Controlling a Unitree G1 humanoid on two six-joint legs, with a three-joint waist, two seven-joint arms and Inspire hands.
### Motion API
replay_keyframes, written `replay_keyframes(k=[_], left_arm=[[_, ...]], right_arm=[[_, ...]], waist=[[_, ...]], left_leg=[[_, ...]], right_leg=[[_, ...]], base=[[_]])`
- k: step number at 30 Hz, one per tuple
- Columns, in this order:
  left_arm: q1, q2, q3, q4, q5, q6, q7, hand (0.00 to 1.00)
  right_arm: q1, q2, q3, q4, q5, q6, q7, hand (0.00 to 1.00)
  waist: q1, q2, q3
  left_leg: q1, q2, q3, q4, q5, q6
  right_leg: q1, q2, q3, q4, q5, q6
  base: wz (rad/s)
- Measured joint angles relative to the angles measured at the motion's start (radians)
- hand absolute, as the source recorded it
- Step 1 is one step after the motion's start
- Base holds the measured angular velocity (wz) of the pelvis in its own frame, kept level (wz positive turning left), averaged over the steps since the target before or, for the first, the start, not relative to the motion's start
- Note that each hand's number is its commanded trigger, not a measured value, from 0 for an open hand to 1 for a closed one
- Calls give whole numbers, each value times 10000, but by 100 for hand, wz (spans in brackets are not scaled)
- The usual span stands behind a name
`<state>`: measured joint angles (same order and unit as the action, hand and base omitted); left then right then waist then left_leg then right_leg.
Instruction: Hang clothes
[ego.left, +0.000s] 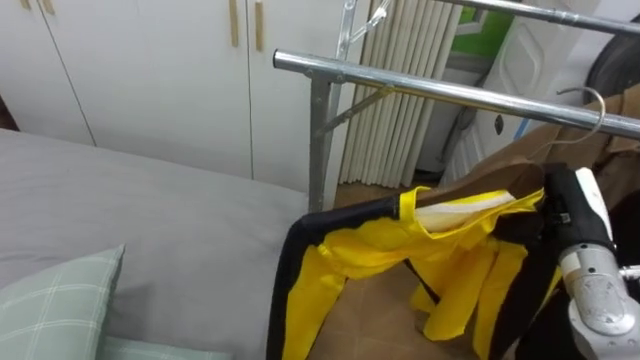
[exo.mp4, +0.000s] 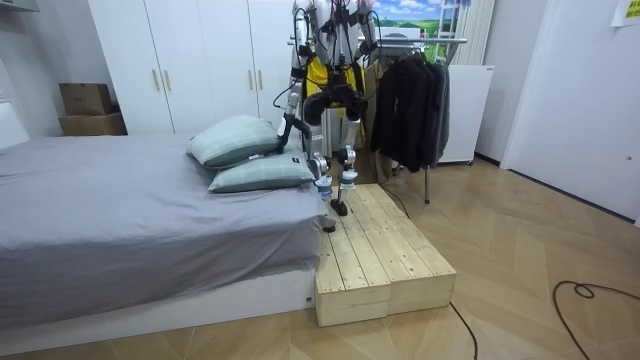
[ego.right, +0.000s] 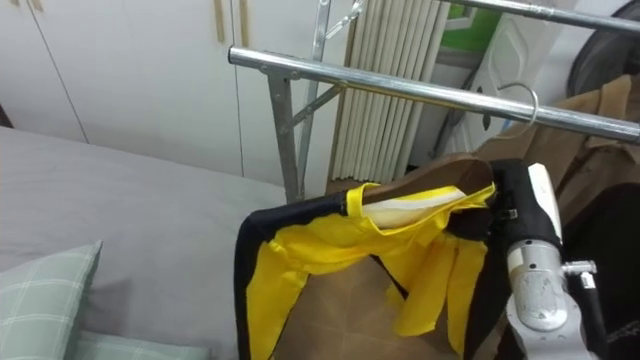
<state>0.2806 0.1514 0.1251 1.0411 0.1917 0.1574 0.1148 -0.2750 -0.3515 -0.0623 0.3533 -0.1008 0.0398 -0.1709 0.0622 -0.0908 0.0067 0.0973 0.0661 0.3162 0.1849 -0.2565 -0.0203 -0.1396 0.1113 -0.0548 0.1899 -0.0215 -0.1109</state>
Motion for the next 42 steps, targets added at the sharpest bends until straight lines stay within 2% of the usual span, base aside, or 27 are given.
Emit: replay_keyframes(k=[9, 15, 21, 23, 25, 32, 42], left_arm=[[-5, 153, 59, -47, 183, 5, -260, 0], [190, 215, 54, -328, 184, 4, -315, 0], [266, 218, 160, -428, 180, -11, -356, 0], [266, 218, 217, -425, 183, -11, -355, 0], [268, 218, 281, -406, 189, -15, -357, 0], [300, 251, 374, -406, 416, -124, -392, 0], [342, 322, 491, -384, 393, -177, -597, 0]], right_arm=[[-8, -221, 10, 119, 246, 258, 173, 100], [-515, -494, 13, 1373, 1153, 280, 457, 100], [-1135, -1102, 12, 2907, 1983, 490, 647, 100], [-1182, -1255, 10, 3141, 2150, 490, 636, 100], [-1347, -1263, 12, 3562, 2189, 485, 654, 100], [-2030, -1340, 9, 5421, 3139, 491, 1143, 100], [-2069, -1580, 8, 5872, 3412, 493, 1627, 100]], waist=[[80, -85, -6], [140, -180, 6], [218, -231, 9], [219, -241, 7], [245, -263, 8], [238, -373, 30], [241, -385, 22]], left_leg=[[10, -4, -66, 20, 4, -2], [22, -13, -66, 21, 5, 0], [-35, -20, -249, -51, 2, 1], [-55, -42, -500, -12, 4, 2], [-4, -59, -680, 14, 6, 5], [29, -79, -747, 52, 16, 12], [127, -103, -783, 163, 16, 13]], right_leg=[[20, -6, -1, 10, -43, 5], [69, -23, 0, 27, -52, 13], [81, -24, -68, -11, -72, 9], [92, -27, -130, -43, -90, -3], [123, -26, -134, -42, -109, -10], [163, -29, -136, -17, -147, -8], [202, -61, -113, 173, -243, -43]], base=[[1], [0], [6], [6], [2], [0], [1]])
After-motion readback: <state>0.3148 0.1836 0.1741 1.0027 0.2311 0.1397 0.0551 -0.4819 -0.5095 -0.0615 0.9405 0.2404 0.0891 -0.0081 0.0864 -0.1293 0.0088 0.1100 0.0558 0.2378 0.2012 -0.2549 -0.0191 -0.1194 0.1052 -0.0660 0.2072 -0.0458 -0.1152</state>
